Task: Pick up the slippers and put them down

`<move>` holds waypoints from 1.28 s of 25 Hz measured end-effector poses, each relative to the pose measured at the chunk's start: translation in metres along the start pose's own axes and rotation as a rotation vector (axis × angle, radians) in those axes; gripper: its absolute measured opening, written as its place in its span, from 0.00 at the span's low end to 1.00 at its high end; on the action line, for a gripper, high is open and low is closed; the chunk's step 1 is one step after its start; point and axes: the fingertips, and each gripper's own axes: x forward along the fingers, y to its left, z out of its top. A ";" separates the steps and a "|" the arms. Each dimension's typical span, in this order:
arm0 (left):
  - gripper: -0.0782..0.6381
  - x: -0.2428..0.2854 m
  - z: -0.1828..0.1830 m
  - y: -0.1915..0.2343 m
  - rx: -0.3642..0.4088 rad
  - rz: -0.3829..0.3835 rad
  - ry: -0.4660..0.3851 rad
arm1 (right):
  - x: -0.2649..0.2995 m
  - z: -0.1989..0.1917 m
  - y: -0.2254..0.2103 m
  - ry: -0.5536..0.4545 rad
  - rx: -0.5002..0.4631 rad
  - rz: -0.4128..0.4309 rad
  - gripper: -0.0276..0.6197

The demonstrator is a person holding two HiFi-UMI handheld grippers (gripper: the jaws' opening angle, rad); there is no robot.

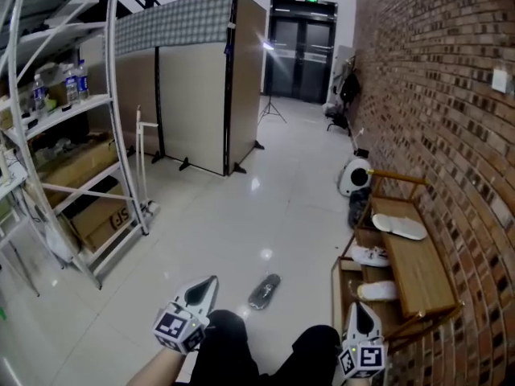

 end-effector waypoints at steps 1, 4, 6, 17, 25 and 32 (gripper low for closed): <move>0.11 0.001 0.001 0.003 -0.002 0.001 -0.005 | 0.001 0.001 -0.002 -0.004 0.012 -0.007 0.06; 0.11 0.006 -0.005 0.017 -0.005 0.023 0.012 | 0.008 -0.006 -0.011 -0.028 0.035 -0.009 0.06; 0.11 0.010 -0.007 0.024 -0.021 0.045 0.021 | 0.017 -0.010 -0.013 -0.018 0.038 -0.009 0.06; 0.11 0.033 -0.013 0.042 -0.020 0.074 0.036 | 0.057 -0.014 -0.007 0.028 0.014 0.056 0.06; 0.11 0.077 -0.034 0.043 -0.032 0.036 0.051 | 0.092 -0.030 -0.013 0.069 0.034 0.065 0.06; 0.11 0.116 -0.036 0.043 -0.029 -0.003 0.057 | 0.115 -0.031 -0.025 0.067 0.041 0.049 0.06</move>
